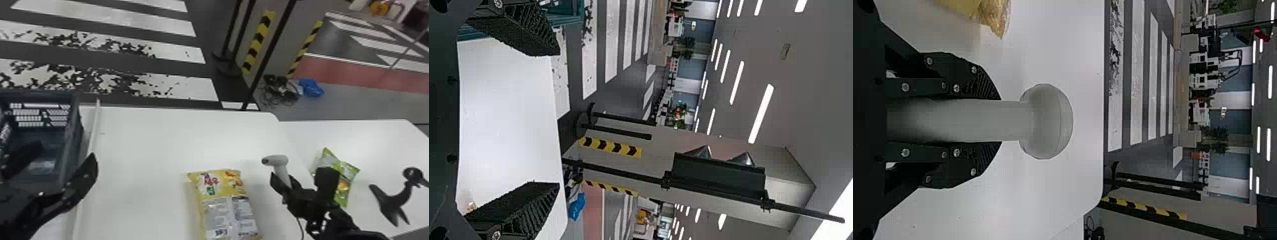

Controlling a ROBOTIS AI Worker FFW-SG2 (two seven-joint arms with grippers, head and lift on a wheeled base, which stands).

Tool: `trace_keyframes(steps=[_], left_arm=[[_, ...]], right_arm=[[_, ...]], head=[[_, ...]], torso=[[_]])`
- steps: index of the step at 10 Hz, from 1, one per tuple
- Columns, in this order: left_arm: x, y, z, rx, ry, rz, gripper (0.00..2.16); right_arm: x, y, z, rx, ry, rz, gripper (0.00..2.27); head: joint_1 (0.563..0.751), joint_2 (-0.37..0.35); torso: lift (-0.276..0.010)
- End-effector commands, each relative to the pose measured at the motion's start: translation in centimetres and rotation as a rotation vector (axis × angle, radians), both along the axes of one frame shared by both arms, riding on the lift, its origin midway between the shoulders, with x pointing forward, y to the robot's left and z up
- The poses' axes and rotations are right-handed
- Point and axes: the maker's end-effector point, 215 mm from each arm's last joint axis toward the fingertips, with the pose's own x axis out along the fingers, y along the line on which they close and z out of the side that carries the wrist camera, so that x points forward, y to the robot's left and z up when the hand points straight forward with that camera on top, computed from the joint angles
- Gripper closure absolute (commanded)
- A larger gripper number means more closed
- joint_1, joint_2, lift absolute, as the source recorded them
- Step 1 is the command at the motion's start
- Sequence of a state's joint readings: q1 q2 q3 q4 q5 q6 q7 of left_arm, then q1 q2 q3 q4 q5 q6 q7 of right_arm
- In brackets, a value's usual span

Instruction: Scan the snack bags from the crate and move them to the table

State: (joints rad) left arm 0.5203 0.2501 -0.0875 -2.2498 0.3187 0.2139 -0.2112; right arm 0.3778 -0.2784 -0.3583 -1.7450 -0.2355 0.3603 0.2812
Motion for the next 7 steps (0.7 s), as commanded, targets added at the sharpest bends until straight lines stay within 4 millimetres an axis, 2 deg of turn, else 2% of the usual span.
trace_keyframes(steps=[1,2,3,5,7], left_arm=[[0.4,0.0,0.6,-0.012,-0.011,-0.005,0.06],[0.6,0.0,1.0,-0.016,-0.017,-0.006,0.06],[0.7,0.1,1.1,-0.013,-0.022,-0.006,0.06],[0.7,0.2,1.2,-0.012,-0.024,-0.001,0.06],[0.5,0.5,1.1,-0.014,-0.023,0.011,0.06]], right_arm=[[-2.4,1.9,4.2,0.002,-0.067,-0.02,2.24],[-3.8,2.8,6.2,0.008,-0.108,-0.034,2.24],[-5.2,3.2,7.0,0.019,-0.114,-0.045,2.24],[-7.6,4.8,7.7,0.024,-0.107,-0.044,2.24],[-9.8,7.4,7.1,0.066,-0.096,-0.032,2.24]], head=[[0.695,-0.35],[0.695,-0.35],[0.695,-0.35],[0.695,-0.35],[0.695,-0.35]], torso=[[-0.095],[-0.095],[-0.095],[-0.095],[-0.095]])
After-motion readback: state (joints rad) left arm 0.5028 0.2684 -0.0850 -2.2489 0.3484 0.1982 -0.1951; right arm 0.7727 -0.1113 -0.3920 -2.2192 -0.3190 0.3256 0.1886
